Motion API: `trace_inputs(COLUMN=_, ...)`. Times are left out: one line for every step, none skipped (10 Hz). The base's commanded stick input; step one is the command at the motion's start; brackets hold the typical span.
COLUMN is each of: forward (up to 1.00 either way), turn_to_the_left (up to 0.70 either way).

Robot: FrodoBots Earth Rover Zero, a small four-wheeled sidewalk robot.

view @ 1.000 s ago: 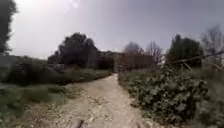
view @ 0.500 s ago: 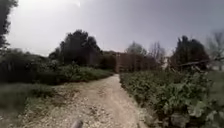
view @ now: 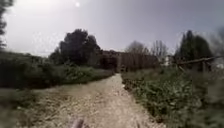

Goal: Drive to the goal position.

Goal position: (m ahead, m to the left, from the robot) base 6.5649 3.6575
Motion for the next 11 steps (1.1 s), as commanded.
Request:
trace_inputs(forward=1.00, turn_to_the_left=-0.01)
trace_inputs(forward=1.00, turn_to_the_left=-0.04)
trace_inputs(forward=1.00, turn_to_the_left=-0.04)
trace_inputs(forward=1.00, turn_to_the_left=-0.05)
trace_inputs(forward=1.00, turn_to_the_left=-0.14)
trace_inputs(forward=1.00, turn_to_the_left=-0.31)
trace_inputs(forward=1.00, turn_to_the_left=-0.06)
trace_inputs(forward=1.00, turn_to_the_left=0.00)
trace_inputs(forward=1.00, turn_to_the_left=0.00)
trace_inputs(forward=1.00, turn_to_the_left=0.00)
trace_inputs(forward=1.00, turn_to_the_left=0.00)
